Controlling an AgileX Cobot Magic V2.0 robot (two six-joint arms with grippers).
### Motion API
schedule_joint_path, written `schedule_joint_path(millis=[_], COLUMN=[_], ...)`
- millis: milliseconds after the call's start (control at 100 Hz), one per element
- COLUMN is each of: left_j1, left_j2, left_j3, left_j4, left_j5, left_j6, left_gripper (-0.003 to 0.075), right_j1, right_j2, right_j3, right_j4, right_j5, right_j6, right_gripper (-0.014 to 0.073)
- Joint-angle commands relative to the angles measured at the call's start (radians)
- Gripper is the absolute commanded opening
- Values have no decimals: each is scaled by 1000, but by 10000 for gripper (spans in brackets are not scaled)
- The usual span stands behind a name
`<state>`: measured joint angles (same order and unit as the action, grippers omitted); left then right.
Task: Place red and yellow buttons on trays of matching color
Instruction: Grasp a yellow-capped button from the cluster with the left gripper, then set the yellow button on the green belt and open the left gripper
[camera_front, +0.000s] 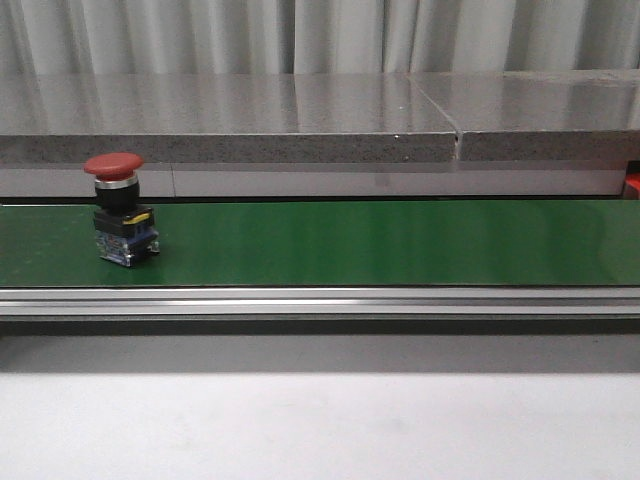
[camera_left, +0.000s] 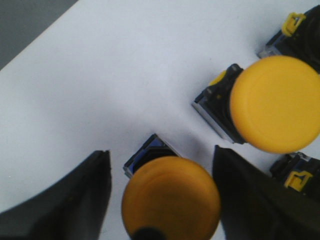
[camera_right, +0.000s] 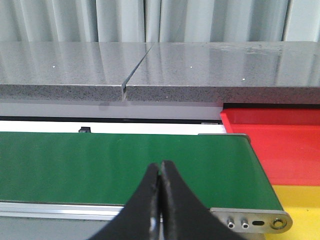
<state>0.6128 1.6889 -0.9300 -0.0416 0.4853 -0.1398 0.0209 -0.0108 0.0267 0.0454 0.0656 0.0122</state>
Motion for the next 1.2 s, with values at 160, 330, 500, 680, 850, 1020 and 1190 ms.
schedule_joint_path(millis=[160, 330, 500, 680, 850, 1020, 1190], left_j1=[-5, -6, -10, -65, -155, -265, -374], left_j2=[-42, -106, -236, -399, -462, -445, -373], left_j3=[-31, -31, -31, -39, -106, -180, -238], left_j4=[-30, -36, -36, -36, -36, -36, -36], left_j5=[-24, 12, 33, 50, 150, 233, 287], left_j6=[-10, -10, -10, 0, 44, 53, 89], left_gripper=[9, -19, -19, -19, -19, -19, -19], right_j1=[1, 1, 1, 1, 1, 1, 1], right_j2=[-18, -18, -18, -18, -18, -18, -18], right_j3=[-14, -14, -14, -14, -14, -14, -14], right_j4=[-11, -11, -11, -11, -11, -11, -11], right_j5=[-82, -82, -82, -82, -82, -82, -82], right_j6=[-3, -3, -3, -3, -3, -3, -3], right_gripper=[-67, -67, -67, -67, -67, -67, -67])
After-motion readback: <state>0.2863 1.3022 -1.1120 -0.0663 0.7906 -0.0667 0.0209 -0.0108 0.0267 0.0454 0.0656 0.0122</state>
